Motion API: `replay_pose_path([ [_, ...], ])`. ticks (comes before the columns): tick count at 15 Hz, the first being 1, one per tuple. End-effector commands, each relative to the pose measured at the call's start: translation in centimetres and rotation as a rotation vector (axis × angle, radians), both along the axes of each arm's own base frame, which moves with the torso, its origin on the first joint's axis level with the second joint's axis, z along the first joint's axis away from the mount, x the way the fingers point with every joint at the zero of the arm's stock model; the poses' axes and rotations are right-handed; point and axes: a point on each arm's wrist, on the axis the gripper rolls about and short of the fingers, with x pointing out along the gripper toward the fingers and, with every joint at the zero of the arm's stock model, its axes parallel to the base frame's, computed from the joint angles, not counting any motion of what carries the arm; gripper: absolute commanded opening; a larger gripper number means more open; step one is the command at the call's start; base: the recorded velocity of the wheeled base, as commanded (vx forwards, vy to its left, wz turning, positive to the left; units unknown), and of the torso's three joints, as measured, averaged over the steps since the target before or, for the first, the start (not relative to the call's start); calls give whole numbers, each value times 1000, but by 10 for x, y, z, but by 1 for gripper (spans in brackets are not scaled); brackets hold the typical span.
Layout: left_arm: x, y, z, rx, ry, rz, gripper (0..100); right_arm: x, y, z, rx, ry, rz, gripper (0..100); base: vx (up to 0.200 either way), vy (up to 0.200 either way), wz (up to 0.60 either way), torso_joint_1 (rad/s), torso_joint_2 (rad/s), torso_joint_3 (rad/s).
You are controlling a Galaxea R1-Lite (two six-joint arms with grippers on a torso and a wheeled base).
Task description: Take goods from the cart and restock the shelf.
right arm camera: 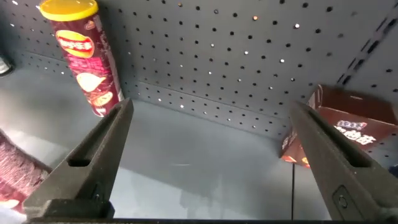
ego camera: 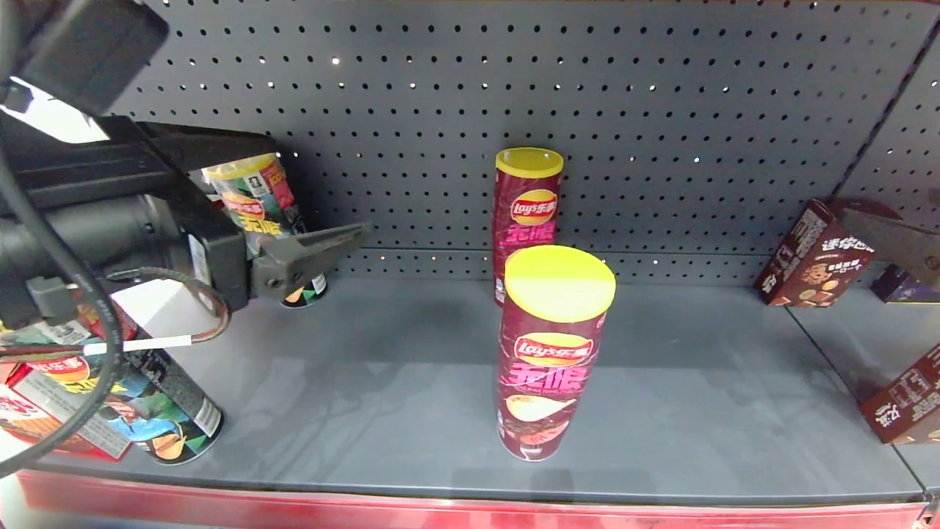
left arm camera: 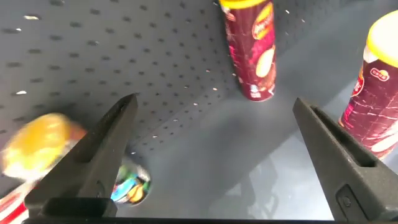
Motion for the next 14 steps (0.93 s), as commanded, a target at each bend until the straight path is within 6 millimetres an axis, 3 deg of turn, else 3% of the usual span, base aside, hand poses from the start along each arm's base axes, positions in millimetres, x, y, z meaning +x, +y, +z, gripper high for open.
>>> replay_pose_path([
  [1,-18,11,8,-26,-43,4,100,-14,-5,0,9,-30,-2,100,0,0,0,0,0,0],
  [6,-67,42,18,-90,-151,5,100,-65,-23,6,33,-116,-26,100,0,0,0,0,0,0],
  [9,-107,67,-2,-110,-185,23,100,-89,-32,-1,52,-168,-48,100,0,0,0,0,0,0],
  [11,-145,90,-25,-102,-176,26,100,-104,-37,-25,51,-157,-62,100,0,0,0,0,0,0],
  [12,-150,93,-28,-102,-176,26,100,-106,-38,-28,50,-156,-62,100,0,0,0,0,0,0],
  [13,-180,112,-48,-93,-165,42,100,-118,-42,-55,27,-124,-63,100,0,0,0,0,0,0],
  [14,-192,119,-55,-92,-164,66,100,-123,-44,-66,10,-114,-65,100,0,0,0,0,0,0],
])
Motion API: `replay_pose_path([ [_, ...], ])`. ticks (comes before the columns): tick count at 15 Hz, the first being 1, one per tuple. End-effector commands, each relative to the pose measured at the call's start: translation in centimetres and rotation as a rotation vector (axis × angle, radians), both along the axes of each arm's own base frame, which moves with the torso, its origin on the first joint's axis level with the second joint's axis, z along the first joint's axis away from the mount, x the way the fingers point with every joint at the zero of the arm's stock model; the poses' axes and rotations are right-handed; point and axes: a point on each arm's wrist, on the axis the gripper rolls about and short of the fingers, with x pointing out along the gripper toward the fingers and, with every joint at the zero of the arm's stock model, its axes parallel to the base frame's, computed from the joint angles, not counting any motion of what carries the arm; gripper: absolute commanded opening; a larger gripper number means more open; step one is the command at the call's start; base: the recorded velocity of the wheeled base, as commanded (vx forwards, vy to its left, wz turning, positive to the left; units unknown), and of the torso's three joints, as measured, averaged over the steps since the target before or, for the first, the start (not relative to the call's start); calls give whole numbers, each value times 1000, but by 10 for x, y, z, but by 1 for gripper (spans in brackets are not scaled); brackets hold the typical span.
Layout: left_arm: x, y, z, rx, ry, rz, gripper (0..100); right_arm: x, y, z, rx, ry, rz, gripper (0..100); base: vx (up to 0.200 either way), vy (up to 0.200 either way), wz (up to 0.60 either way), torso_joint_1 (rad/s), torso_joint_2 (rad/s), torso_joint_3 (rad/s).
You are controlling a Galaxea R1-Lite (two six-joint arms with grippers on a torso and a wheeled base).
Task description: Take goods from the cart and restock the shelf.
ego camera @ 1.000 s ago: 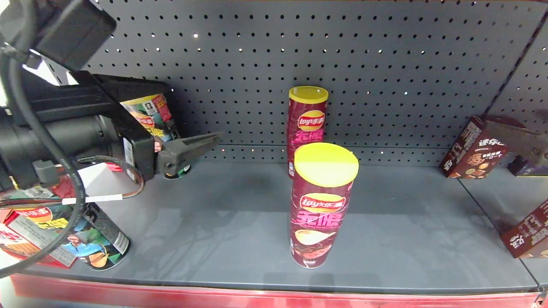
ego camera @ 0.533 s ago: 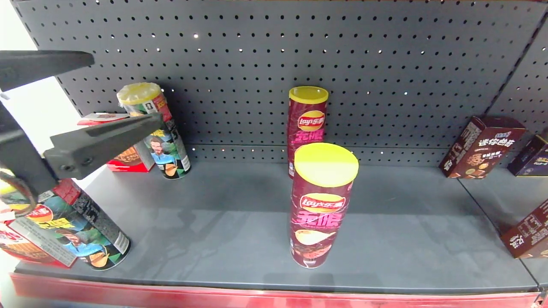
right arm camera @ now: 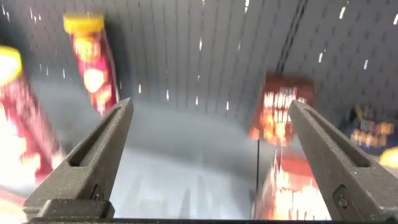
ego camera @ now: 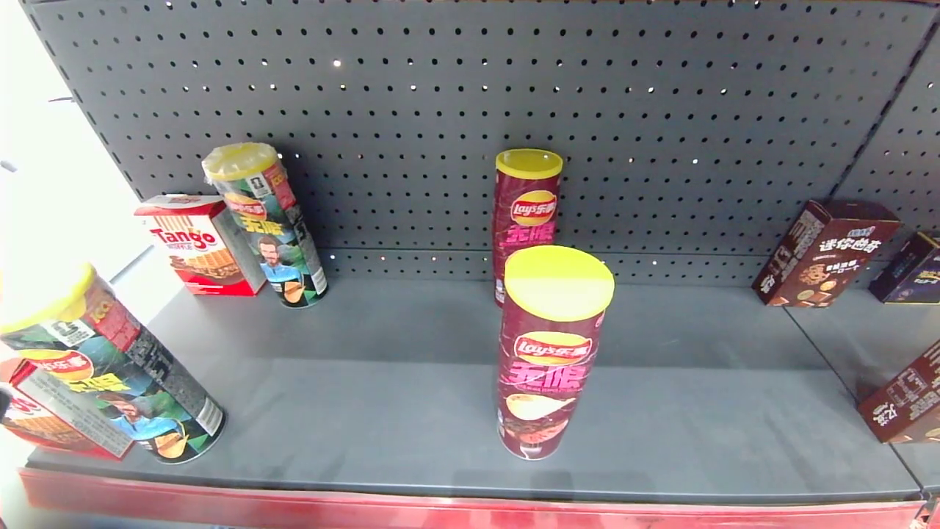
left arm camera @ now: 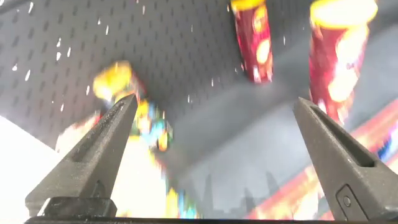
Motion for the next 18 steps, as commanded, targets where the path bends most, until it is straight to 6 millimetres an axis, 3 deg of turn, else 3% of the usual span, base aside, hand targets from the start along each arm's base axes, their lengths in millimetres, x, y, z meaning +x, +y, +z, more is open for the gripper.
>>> replay_pose_path([
  [1,-69,40,-41,-21,-34,70,100,-31,-10,-49,-44,-1,-6,100,0,0,0,0,0,0],
  [4,-91,50,-78,-1,14,94,100,-46,-15,-81,-60,35,-8,100,0,0,0,0,0,0],
  [5,-93,51,-97,3,24,92,100,-50,-17,-94,-70,65,-8,100,0,0,0,0,0,0],
  [8,-94,52,-118,-24,38,93,100,-57,-19,-128,-76,89,-8,100,0,0,0,0,0,0],
  [9,-94,51,-130,-25,49,104,100,-56,-19,-147,-79,104,-11,100,0,0,0,0,0,0],
  [13,-88,47,-139,-22,83,109,100,-48,-16,-169,-86,163,2,100,0,0,0,0,0,0],
  [15,-87,47,-140,-20,89,107,100,-47,-15,-171,-5,184,44,100,0,0,0,0,0,0],
  [18,-87,47,-140,-33,95,110,100,-46,-18,-171,98,184,-135,100,0,0,0,0,0,0],
])
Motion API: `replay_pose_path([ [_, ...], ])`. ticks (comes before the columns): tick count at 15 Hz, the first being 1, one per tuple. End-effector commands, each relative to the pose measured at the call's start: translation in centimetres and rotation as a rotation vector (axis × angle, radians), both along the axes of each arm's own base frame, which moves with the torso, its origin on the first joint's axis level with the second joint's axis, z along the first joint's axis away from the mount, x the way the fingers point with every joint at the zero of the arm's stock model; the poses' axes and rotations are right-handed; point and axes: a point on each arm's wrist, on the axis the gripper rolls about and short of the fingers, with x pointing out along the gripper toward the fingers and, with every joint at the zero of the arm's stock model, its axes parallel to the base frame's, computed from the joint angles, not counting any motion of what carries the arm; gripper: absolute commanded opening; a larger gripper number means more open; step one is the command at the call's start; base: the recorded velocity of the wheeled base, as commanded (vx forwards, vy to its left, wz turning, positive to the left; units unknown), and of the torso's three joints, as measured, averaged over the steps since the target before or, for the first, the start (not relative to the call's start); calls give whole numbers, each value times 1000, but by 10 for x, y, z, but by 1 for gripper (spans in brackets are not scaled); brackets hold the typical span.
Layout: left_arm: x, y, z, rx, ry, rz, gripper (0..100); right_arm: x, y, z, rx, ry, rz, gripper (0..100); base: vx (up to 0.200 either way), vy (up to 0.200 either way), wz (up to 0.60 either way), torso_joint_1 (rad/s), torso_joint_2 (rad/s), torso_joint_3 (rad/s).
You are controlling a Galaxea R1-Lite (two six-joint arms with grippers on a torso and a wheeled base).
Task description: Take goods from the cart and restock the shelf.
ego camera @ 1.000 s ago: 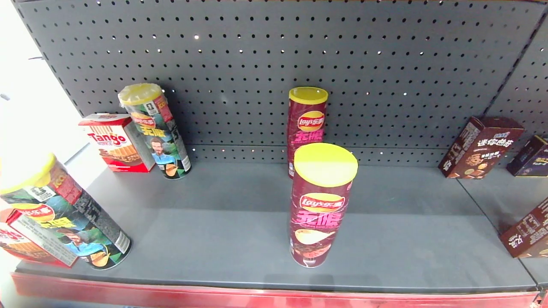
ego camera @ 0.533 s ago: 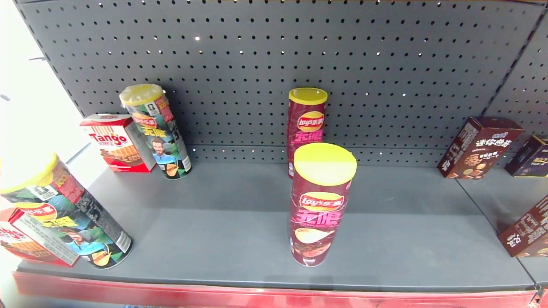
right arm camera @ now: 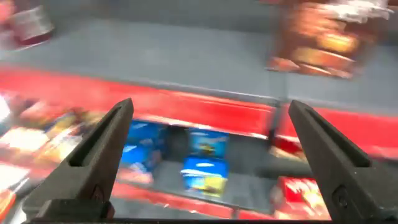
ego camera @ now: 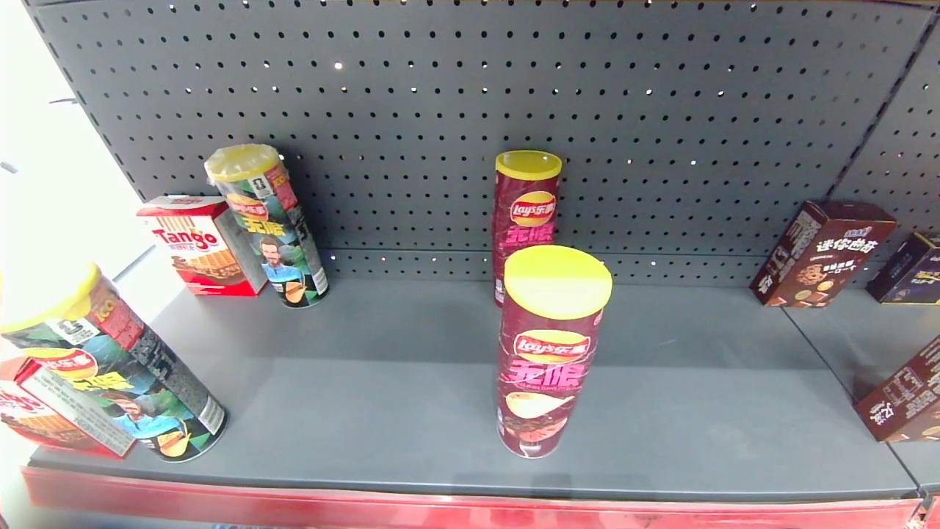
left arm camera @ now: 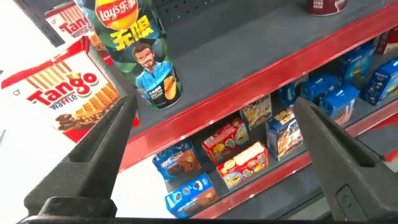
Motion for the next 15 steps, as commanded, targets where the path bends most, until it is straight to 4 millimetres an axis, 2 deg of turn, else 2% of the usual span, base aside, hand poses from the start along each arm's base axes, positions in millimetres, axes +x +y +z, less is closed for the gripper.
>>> replay_pose_path([
  [1,0,0,0,-1,1,2,100,1,0,-1,-27,-8,1,100,0,0,0,0,0,0],
  [2,0,0,0,-1,1,2,100,0,1,-1,-46,-11,33,100,0,0,0,0,0,0],
  [3,0,0,-1,-3,5,0,100,-1,7,-2,-141,-39,363,100,0,0,0,0,0,0],
  [5,1,0,-1,-10,10,0,100,1,6,-6,-38,6,266,100,0,0,0,0,0,0],
  [6,1,0,-1,-12,11,2,100,3,2,-9,20,28,103,100,0,0,0,0,0,0],
  [12,3,-1,-5,-3,25,13,100,2,3,-9,-20,22,152,100,0,0,0,0,0,0],
  [14,6,-3,-11,-17,59,10,100,2,3,-8,-18,21,150,100,0,0,0,0,0,0],
  [15,11,-5,-22,-50,122,12,100,2,3,-9,-20,22,152,100,0,0,0,0,0,0],
])
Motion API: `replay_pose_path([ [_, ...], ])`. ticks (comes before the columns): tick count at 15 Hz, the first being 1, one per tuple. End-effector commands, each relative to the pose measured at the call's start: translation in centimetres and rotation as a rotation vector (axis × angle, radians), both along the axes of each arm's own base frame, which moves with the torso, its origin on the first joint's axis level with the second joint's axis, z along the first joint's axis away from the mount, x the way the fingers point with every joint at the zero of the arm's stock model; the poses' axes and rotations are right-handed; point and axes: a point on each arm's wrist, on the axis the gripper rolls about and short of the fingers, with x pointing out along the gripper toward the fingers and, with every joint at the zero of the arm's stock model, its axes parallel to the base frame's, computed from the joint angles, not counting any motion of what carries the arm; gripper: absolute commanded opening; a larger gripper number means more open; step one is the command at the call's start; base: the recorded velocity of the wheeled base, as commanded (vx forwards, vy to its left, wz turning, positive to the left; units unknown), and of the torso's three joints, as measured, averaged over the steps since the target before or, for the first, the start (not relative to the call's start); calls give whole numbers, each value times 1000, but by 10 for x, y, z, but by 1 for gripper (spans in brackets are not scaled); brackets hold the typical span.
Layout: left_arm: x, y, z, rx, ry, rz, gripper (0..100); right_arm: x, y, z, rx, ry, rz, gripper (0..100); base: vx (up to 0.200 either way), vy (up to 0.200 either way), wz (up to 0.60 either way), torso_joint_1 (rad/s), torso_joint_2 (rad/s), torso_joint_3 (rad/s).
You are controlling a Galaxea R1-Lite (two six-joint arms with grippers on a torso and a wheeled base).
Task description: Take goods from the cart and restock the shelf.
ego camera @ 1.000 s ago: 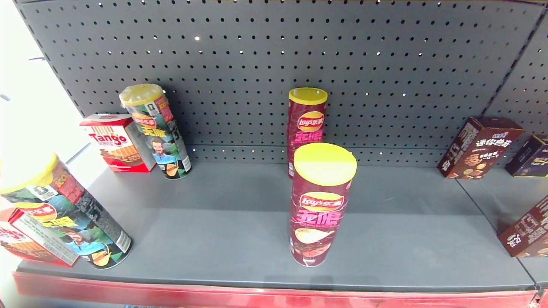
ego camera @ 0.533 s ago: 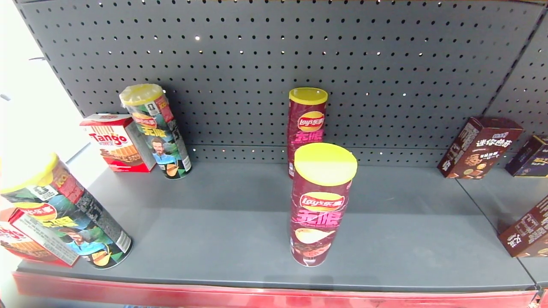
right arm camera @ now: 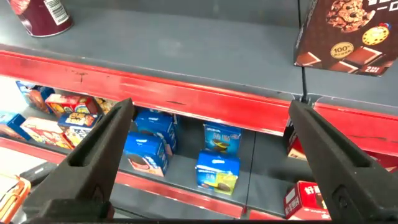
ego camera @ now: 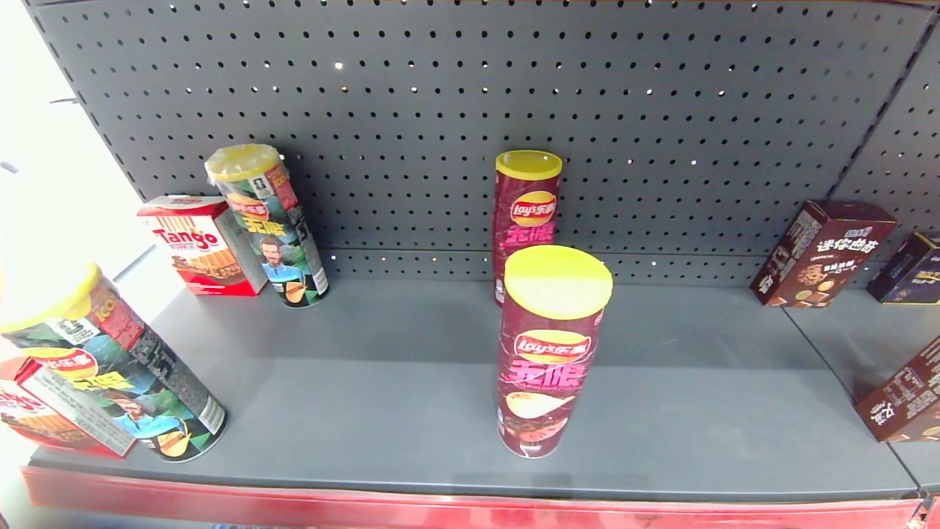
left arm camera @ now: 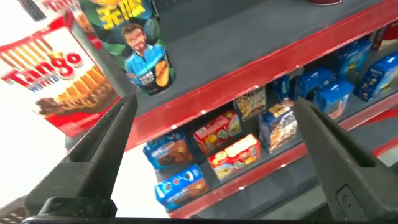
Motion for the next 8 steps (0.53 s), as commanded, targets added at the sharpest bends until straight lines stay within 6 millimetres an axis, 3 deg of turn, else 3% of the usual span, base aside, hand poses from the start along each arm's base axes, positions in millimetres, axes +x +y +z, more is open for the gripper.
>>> replay_pose_path([
  [1,9,-4,-18,-25,92,2,100,0,0,0,-2,2,1,100,0,0,0,0,0,0],
  [4,20,-14,-40,-34,125,-154,100,0,0,0,-2,2,0,100,0,0,0,0,0,0],
  [8,27,-19,-45,-136,80,-217,100,0,0,0,-2,2,1,100,0,0,0,0,0,0],
])
